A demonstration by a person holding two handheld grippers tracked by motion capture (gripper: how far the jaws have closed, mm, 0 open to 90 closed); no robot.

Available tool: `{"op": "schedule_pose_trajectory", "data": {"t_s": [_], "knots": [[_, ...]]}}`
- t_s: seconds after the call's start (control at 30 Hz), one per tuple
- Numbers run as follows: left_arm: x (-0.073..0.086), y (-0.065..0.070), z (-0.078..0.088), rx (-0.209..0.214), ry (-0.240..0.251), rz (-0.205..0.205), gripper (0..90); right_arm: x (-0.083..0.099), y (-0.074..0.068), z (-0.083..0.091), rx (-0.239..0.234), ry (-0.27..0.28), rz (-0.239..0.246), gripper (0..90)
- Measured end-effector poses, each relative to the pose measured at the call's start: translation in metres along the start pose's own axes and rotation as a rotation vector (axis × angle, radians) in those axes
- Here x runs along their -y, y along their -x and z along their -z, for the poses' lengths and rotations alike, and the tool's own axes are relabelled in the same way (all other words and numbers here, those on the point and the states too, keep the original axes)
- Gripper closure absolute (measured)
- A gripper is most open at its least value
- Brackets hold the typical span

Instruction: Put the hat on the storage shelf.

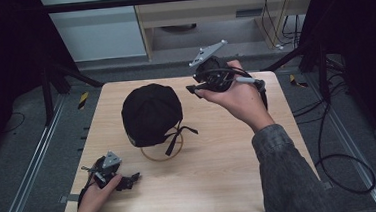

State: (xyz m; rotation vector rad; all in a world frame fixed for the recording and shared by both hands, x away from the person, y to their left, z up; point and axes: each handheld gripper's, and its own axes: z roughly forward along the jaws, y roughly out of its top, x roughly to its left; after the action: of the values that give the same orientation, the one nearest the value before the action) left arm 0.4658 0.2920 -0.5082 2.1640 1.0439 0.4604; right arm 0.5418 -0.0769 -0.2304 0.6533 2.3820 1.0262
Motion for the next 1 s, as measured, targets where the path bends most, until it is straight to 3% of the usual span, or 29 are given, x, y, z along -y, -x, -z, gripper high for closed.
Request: {"op": "schedule_pose_trajectory", "data": {"t_s": [0.2,0.63,0.77,1.0], "knots": [[0.000,0.000,0.000,0.000,0.000,0.000,0.0,0.005,0.001,0.004,0.018,0.004,-0.014,47.1],[0.000,0.000,0.000,0.000,0.000,0.000,0.0,0.023,0.008,0.018,0.102,0.027,-0.082,10.6],[0.000,0.000,0.000,0.000,0.000,0.000,0.0,0.030,0.011,0.022,0.129,0.046,-0.100,4.8],[0.000,0.000,0.000,0.001,0.000,0.000,0.0,0.043,0.014,0.027,0.163,0.057,-0.108,4.3]]}}
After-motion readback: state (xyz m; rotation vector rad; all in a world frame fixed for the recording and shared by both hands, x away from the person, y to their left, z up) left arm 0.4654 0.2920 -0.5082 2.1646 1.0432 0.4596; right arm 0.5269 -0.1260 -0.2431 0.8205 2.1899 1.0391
